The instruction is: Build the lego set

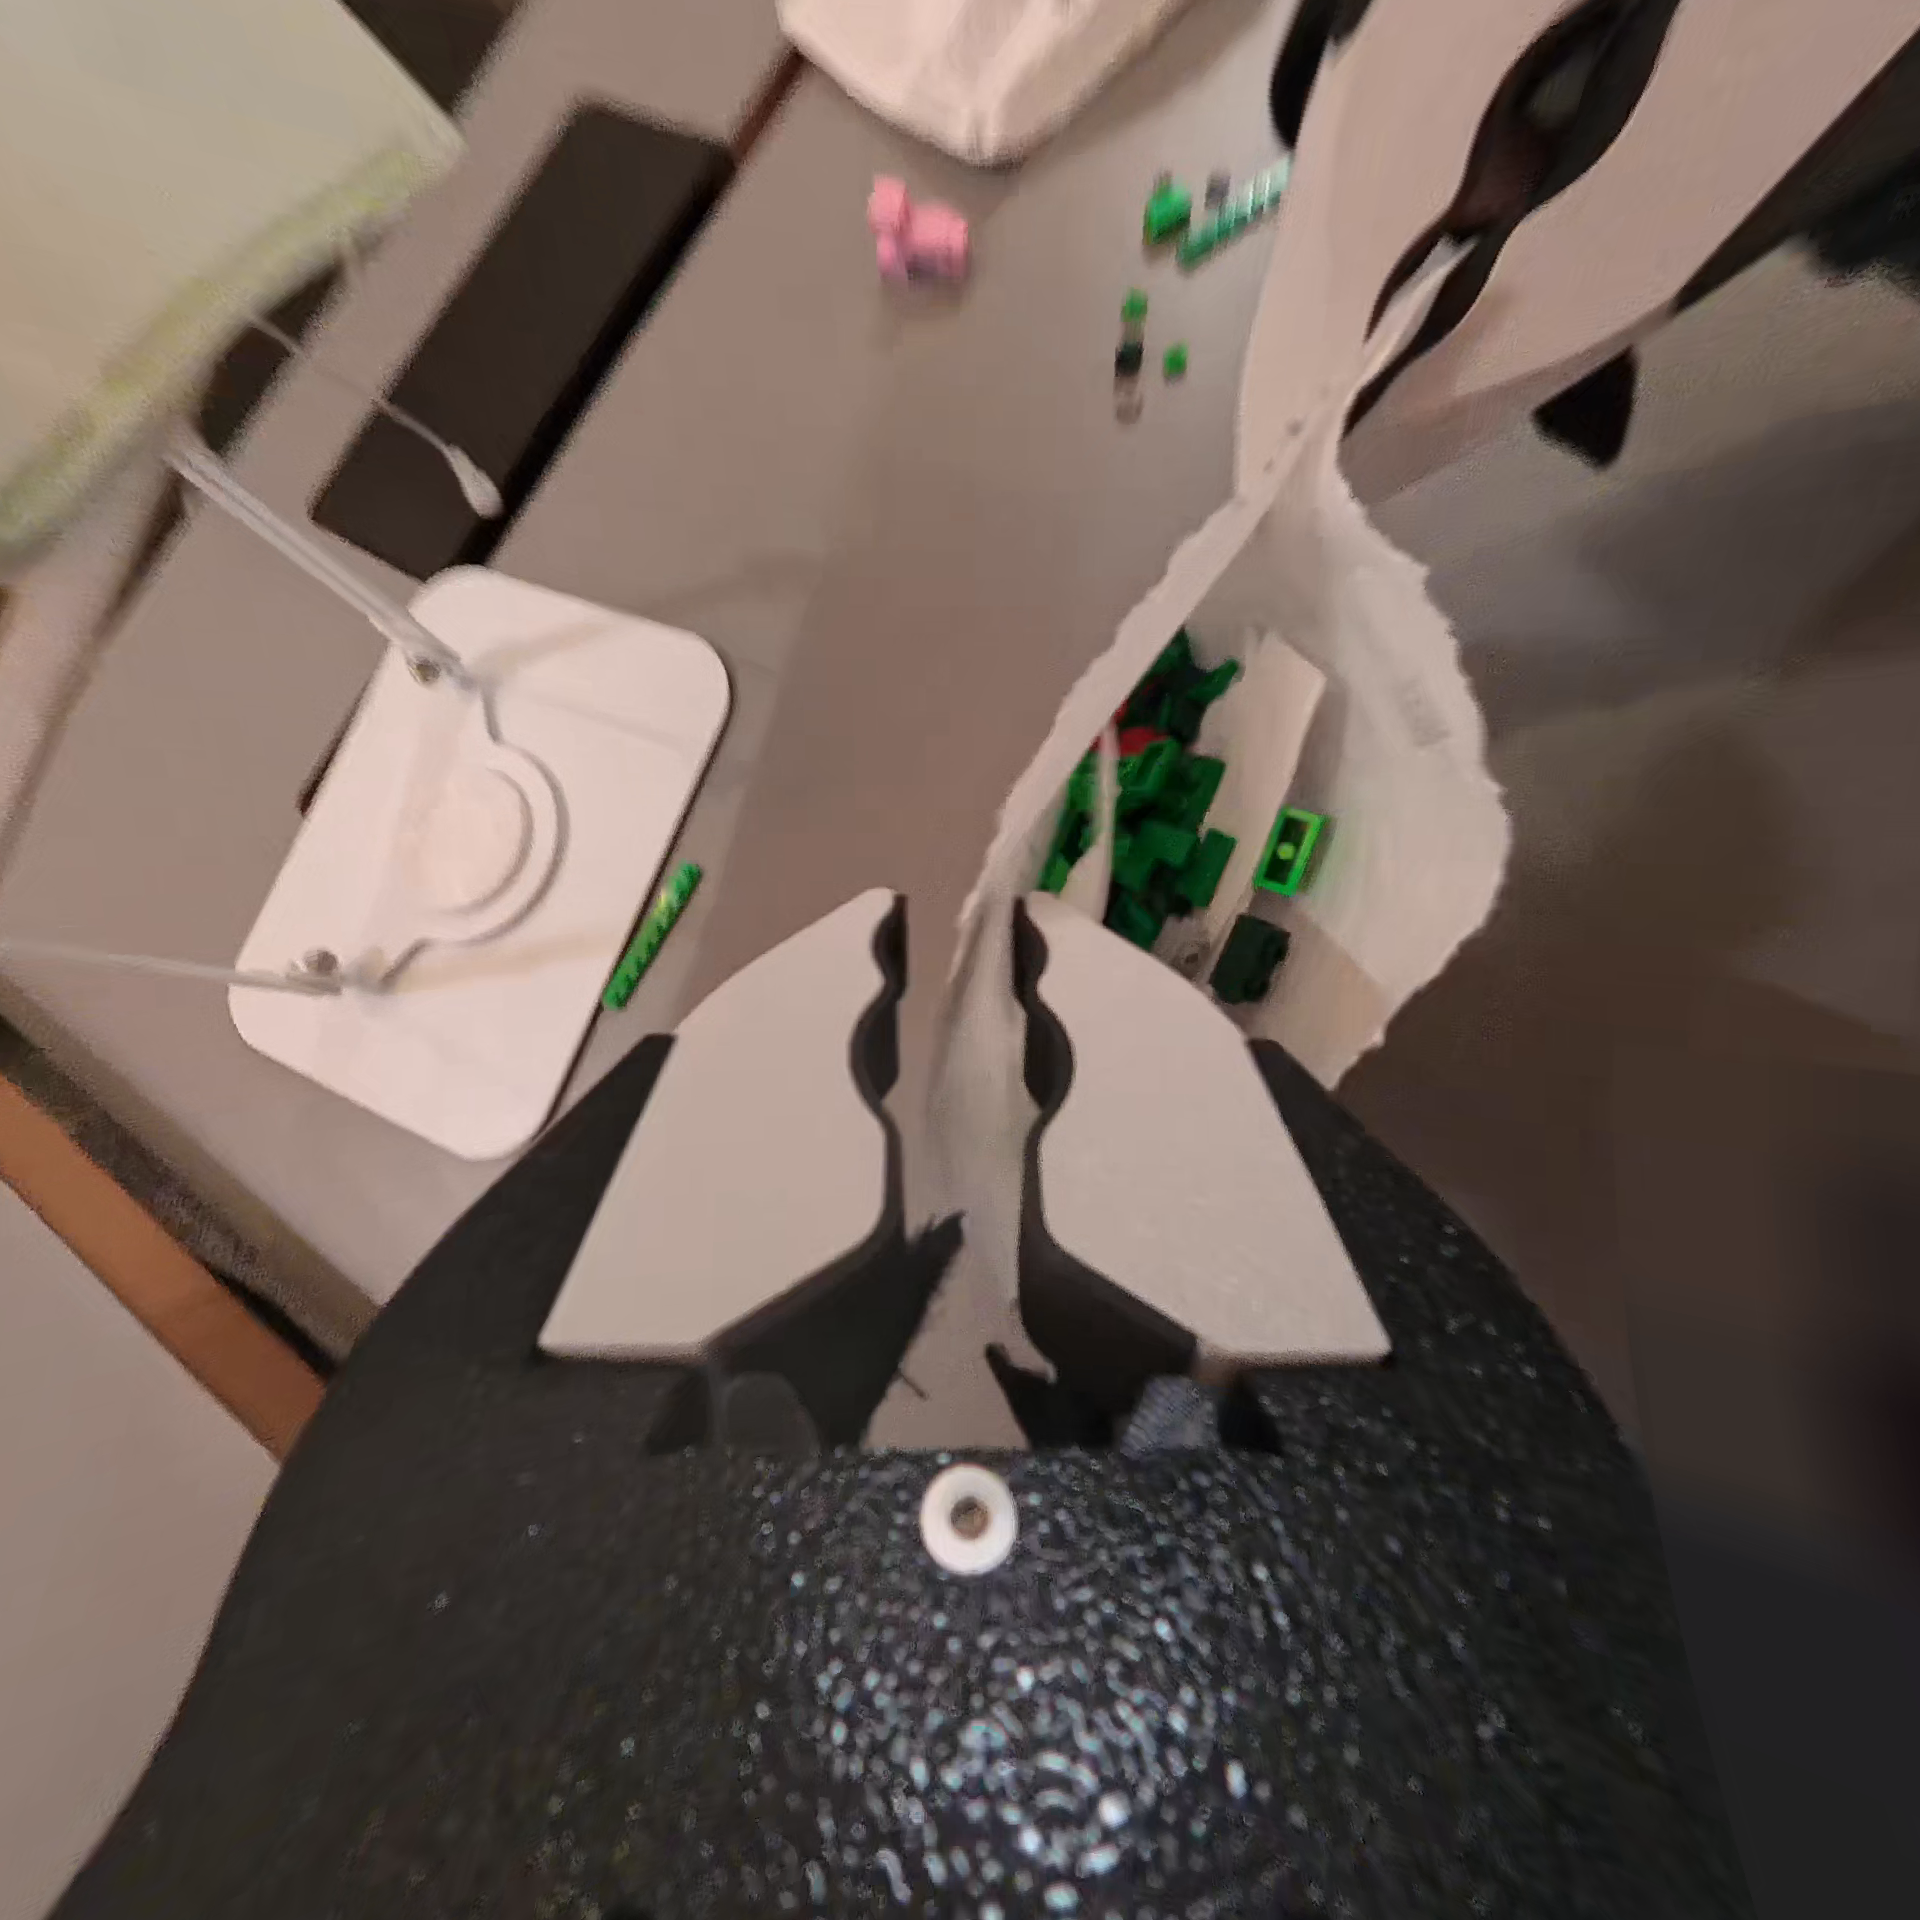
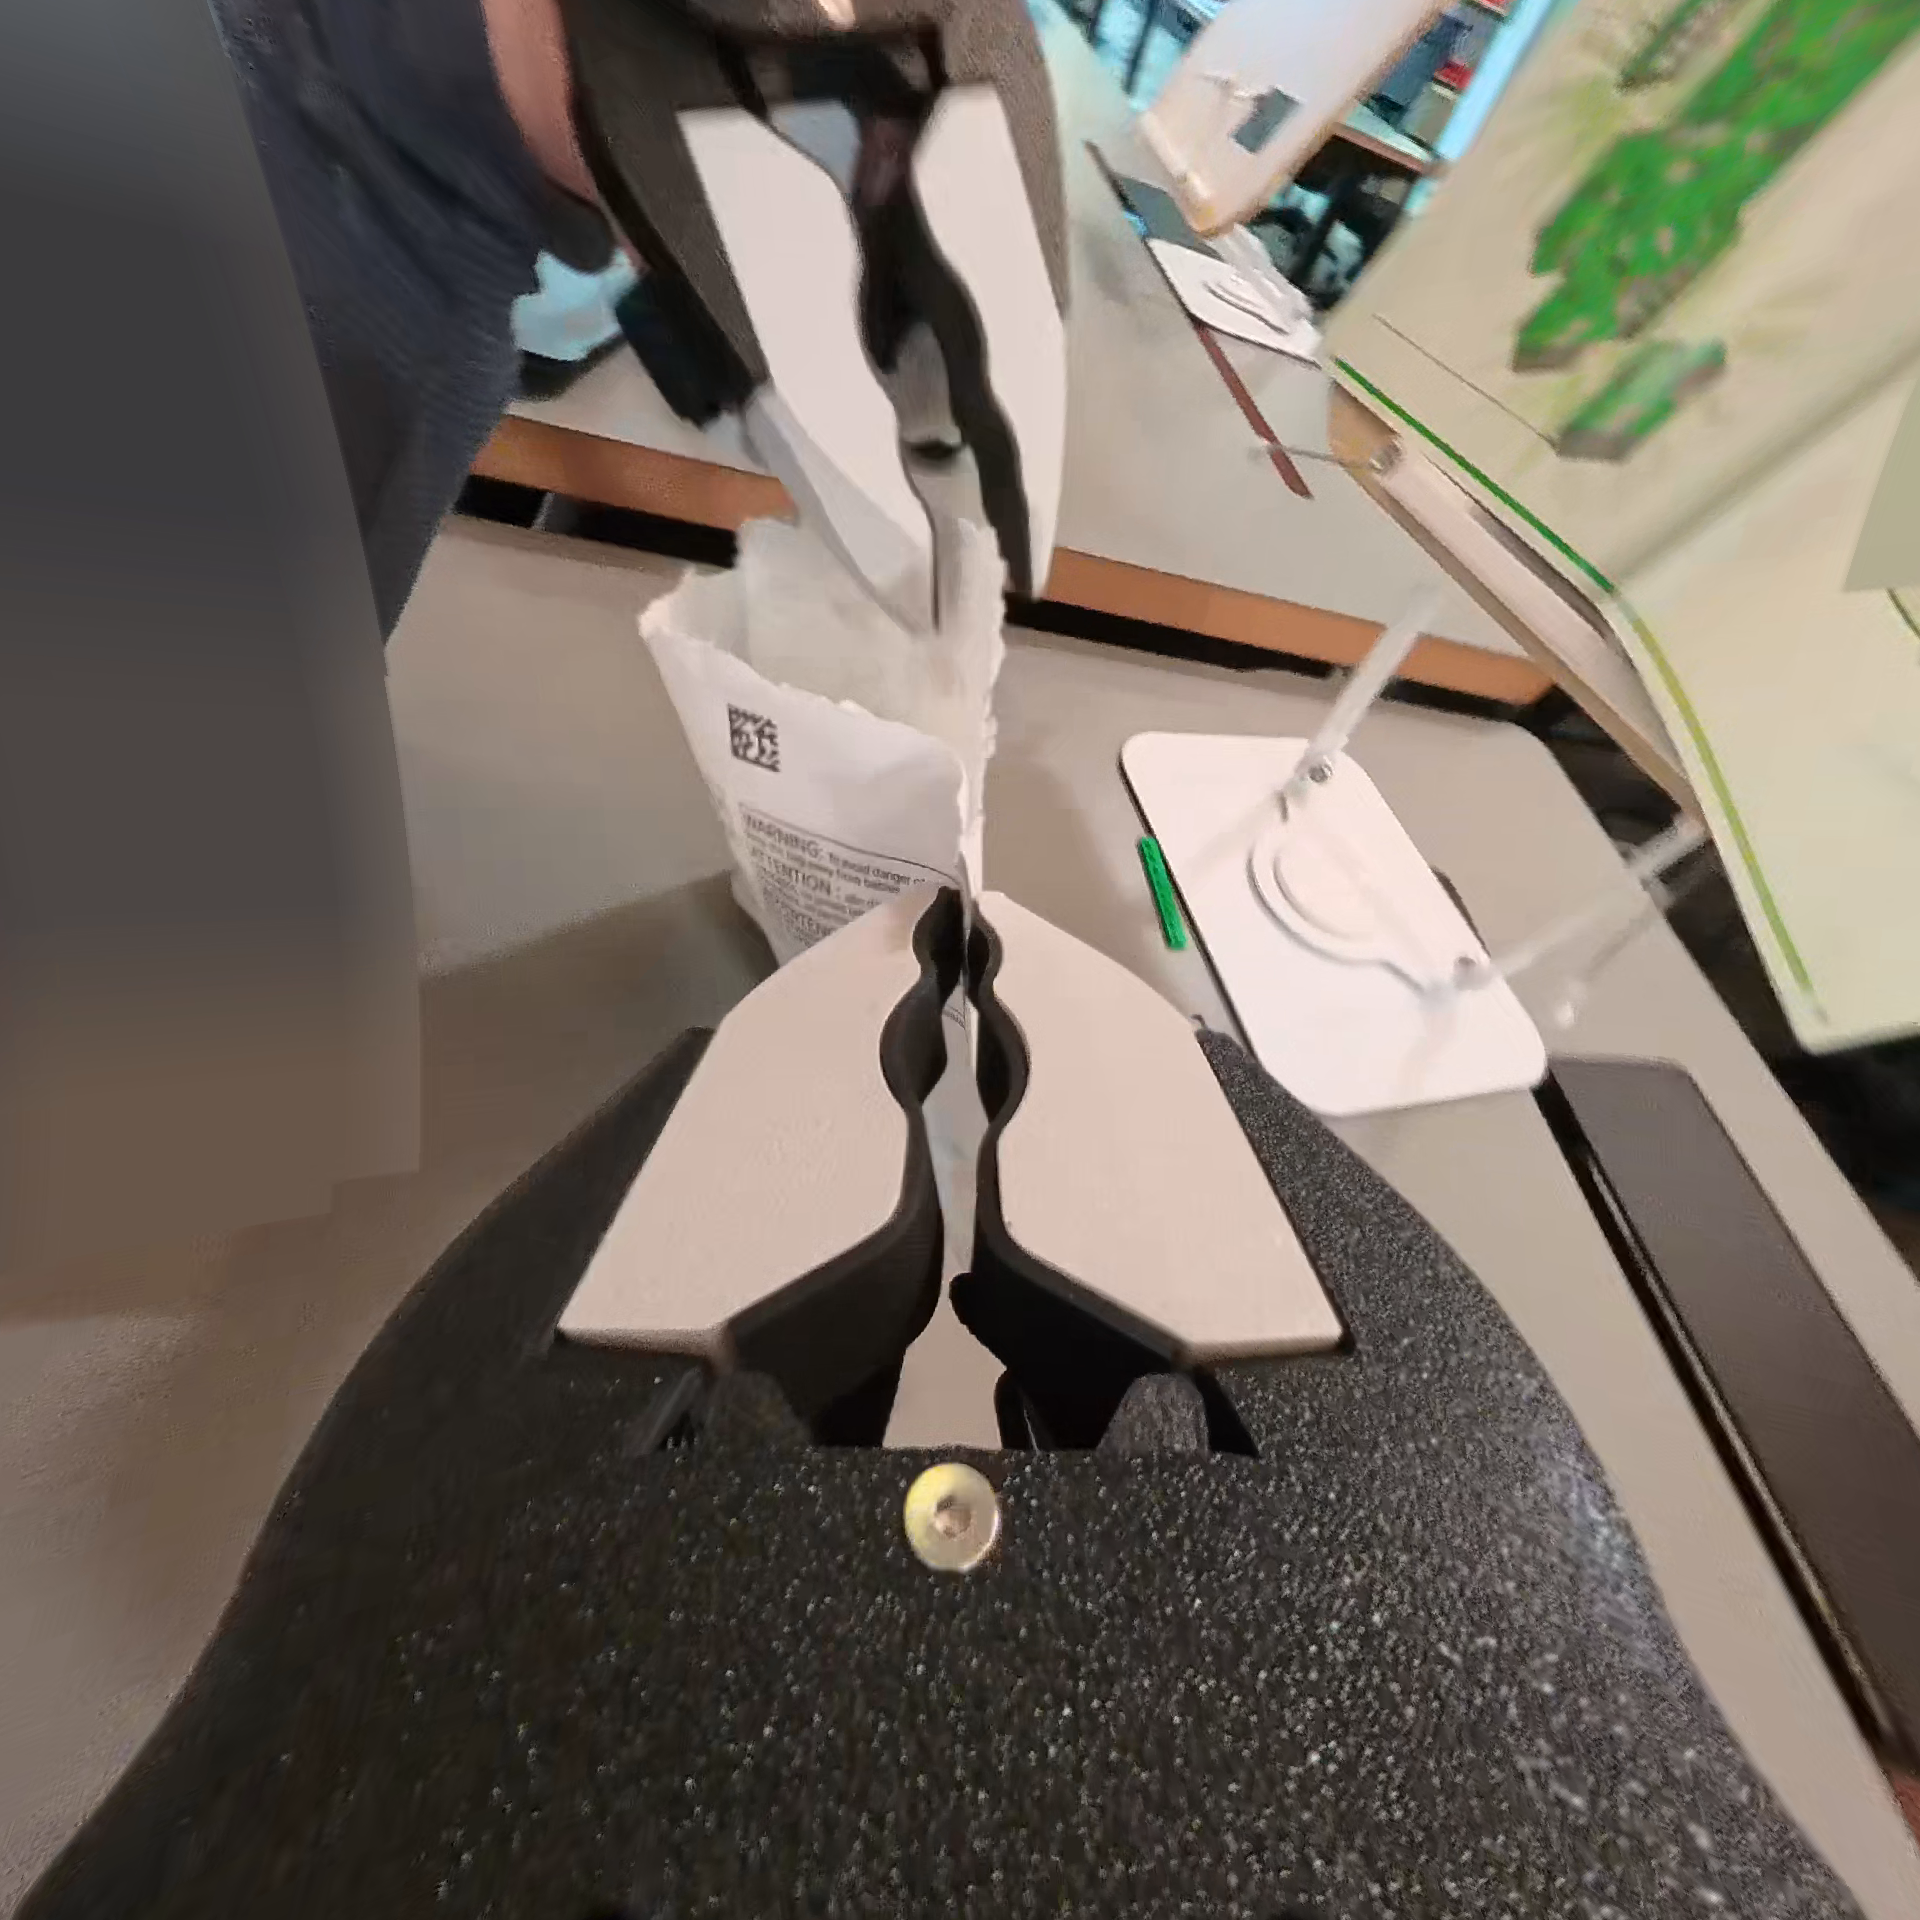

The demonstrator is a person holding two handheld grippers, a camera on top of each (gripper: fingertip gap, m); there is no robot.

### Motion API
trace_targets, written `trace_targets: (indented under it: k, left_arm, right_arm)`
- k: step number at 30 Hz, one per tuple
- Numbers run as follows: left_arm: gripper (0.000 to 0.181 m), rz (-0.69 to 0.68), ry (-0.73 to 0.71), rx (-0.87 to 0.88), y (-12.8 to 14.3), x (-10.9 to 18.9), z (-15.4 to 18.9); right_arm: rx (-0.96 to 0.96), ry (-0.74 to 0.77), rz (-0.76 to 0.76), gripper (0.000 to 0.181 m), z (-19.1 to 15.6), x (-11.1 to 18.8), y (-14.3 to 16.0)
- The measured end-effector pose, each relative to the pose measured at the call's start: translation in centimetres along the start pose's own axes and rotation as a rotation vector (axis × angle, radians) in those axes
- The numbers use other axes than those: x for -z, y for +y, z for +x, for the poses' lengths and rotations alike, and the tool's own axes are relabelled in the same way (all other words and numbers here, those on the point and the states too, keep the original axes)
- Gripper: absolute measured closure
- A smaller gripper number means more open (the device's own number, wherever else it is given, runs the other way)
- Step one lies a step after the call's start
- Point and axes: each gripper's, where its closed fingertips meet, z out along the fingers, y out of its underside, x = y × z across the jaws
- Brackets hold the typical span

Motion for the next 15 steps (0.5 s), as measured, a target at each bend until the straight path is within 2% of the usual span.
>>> trace_targets:
  k: [3, 5, 7, 11, 13, 15]
  left_arm:
    - [0.137, 0.193, -0.033, 0.065, -2.2, 2.0, -1.1]
    - [0.117, 0.282, 0.024, 0.093, -2.8, 3.0, -0.7]
    - [0.101, 0.3, 0.106, 0.121, -2.5, 3.0, 0.1]
    - [0.088, 0.154, 0.254, 0.138, -0.8, 0.0, 1.8]
    - [0.09, 0.054, 0.325, 0.103, -0.1, -2.1, 3.0]
    - [0.1, -0.044, 0.39, 0.022, 0.3, -4.5, 4.3]
  right_arm:
    - [-0.103, 0.061, -0.003, 0.181, 0.8, 2.1, 1.0]
    - [-0.178, 0.088, 0.009, 0.181, 1.2, 3.7, 1.4]
    - [-0.216, 0.104, 0.026, 0.181, 1.3, 5.1, 1.8]
    - [-0.262, 0.156, 0.039, 0.181, 1.2, 7.3, 3.0]
    - [-0.291, 0.172, 0.056, 0.181, 1.1, 8.1, 3.6]
    - [-0.307, 0.182, 0.072, 0.181, 0.9, 8.6, 4.0]
